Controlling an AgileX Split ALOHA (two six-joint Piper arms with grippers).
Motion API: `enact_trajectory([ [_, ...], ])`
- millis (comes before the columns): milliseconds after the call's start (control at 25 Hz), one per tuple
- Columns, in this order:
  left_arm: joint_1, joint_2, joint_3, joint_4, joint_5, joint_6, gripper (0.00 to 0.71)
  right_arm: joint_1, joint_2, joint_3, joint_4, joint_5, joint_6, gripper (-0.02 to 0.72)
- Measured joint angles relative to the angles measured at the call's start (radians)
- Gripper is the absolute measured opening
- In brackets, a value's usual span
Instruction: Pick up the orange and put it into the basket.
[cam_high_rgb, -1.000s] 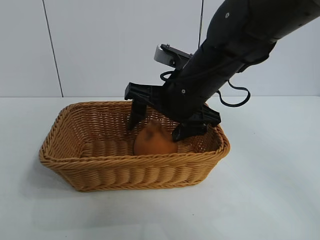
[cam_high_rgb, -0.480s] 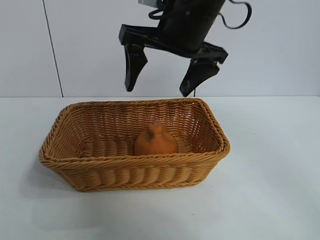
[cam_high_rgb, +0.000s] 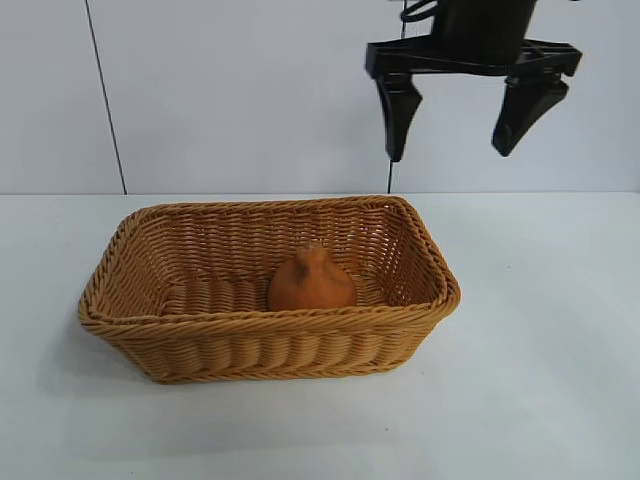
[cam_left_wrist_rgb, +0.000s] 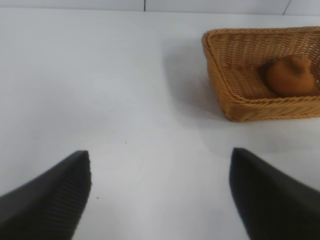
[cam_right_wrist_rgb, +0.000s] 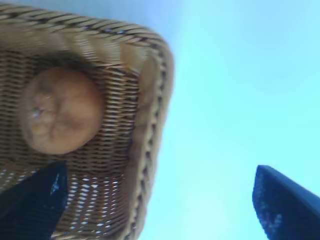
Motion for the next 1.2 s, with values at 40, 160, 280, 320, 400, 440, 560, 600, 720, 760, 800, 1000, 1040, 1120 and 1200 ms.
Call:
enact_trajectory([
  [40, 0.000, 0.000, 0.000, 0.000, 0.000, 0.000, 0.549, -0.044, 0.000, 0.000, -0.001, 0.000, -0.004, 0.694],
  [160, 0.000, 0.000, 0.000, 0.000, 0.000, 0.000, 0.549, -0.170, 0.000, -0.002, -0.007, 0.004, -0.020, 0.694],
  [280, 0.000, 0.000, 0.000, 0.000, 0.000, 0.000, 0.549, -0.278, 0.000, -0.002, -0.011, 0.027, -0.036, 0.692],
  [320, 0.000, 0.000, 0.000, 0.000, 0.000, 0.000, 0.549, -0.307, 0.000, -0.002, -0.011, 0.034, -0.038, 0.692],
  [400, 0.000, 0.000, 0.000, 0.000, 0.000, 0.000, 0.549, -0.361, 0.000, -0.002, -0.010, 0.055, -0.047, 0.692],
  [440, 0.000, 0.000, 0.000, 0.000, 0.000, 0.000, 0.549, -0.370, 0.000, -0.002, -0.009, 0.058, -0.055, 0.692],
  [560, 0.000, 0.000, 0.000, 0.000, 0.000, 0.000, 0.549, -0.378, -0.007, 0.028, -0.006, 0.058, -0.075, 0.691],
  [600, 0.000, 0.000, 0.000, 0.000, 0.000, 0.000, 0.549, -0.378, -0.014, 0.049, -0.002, 0.058, -0.078, 0.691],
  [720, 0.000, 0.000, 0.000, 0.001, 0.000, 0.000, 0.549, -0.378, -0.048, 0.143, 0.013, 0.058, -0.087, 0.691],
  [760, 0.000, 0.000, 0.000, 0.001, 0.000, 0.000, 0.549, -0.378, -0.062, 0.186, 0.018, 0.061, -0.090, 0.691],
  [800, 0.000, 0.000, 0.000, 0.001, 0.000, 0.000, 0.549, -0.378, -0.083, 0.234, 0.020, 0.062, -0.095, 0.691],
  [1000, 0.000, 0.000, 0.000, 0.001, 0.000, 0.000, 0.549, -0.377, -0.257, 0.494, 0.020, 0.065, -0.108, 0.691],
  [1040, 0.000, 0.000, 0.000, 0.001, 0.000, 0.000, 0.549, -0.377, -0.297, 0.552, 0.022, 0.066, -0.108, 0.691],
  [1120, 0.000, 0.000, 0.000, 0.001, 0.000, 0.000, 0.549, -0.377, -0.399, 0.655, 0.023, 0.069, -0.108, 0.691],
  [1200, 0.000, 0.000, 0.000, 0.001, 0.000, 0.000, 0.549, -0.377, -0.501, 0.760, 0.023, 0.069, -0.108, 0.691],
])
